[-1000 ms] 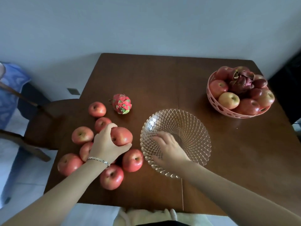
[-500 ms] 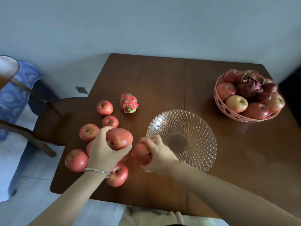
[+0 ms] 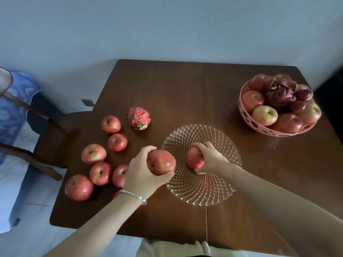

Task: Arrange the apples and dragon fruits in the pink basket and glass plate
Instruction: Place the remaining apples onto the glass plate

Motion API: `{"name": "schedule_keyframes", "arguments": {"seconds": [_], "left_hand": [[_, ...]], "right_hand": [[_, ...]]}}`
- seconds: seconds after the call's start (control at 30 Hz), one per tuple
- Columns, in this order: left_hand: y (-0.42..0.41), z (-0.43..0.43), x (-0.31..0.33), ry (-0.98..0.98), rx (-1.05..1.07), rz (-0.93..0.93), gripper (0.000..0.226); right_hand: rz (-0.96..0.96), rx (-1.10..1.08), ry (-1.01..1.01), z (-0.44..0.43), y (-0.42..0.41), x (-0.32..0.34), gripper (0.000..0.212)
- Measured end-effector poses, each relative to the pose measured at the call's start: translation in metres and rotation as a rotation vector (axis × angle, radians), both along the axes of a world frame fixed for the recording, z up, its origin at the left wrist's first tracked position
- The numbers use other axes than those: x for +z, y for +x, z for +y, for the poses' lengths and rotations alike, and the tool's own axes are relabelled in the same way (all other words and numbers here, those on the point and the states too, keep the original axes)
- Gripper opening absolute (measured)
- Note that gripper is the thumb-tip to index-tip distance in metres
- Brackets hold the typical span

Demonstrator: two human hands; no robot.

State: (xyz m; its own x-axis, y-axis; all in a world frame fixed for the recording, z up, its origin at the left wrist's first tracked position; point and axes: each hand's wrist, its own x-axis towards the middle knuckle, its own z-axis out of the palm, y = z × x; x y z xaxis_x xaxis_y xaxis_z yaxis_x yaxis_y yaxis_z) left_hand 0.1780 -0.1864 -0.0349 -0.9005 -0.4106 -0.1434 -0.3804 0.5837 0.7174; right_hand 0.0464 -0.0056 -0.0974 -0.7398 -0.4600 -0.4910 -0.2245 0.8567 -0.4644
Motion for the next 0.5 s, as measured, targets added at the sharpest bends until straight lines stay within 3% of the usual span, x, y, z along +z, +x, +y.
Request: {"name": "schedule_keyframes", "arguments": {"seconds": [0.13, 0.23, 0.4, 0.5], "left_hand": [[-0.015, 0.012, -0.004, 0.052, -0.006, -0.075, 0.074], [-0.028, 0.022, -0.008, 0.069, -0.006, -0.138, 0.072], [-0.052, 0.037, -0.004, -0.108, -0.219, -0.068, 0.07], [-0.068, 0.053, -0.002, -0.252, -0.414, 0.02, 0.072]], "right_hand": [[0.023, 0.116, 0.066, 0.007, -0.005, -0.002, 0.107], [-0.025, 0.131, 0.006, 0.015, -0.01, 0.007, 0.117], [-0.301, -0.048, -0.428, 0.016, -0.019, 0.045, 0.089], [-0.391, -0.064, -0.487, 0.013, -0.019, 0.054, 0.071]]}}
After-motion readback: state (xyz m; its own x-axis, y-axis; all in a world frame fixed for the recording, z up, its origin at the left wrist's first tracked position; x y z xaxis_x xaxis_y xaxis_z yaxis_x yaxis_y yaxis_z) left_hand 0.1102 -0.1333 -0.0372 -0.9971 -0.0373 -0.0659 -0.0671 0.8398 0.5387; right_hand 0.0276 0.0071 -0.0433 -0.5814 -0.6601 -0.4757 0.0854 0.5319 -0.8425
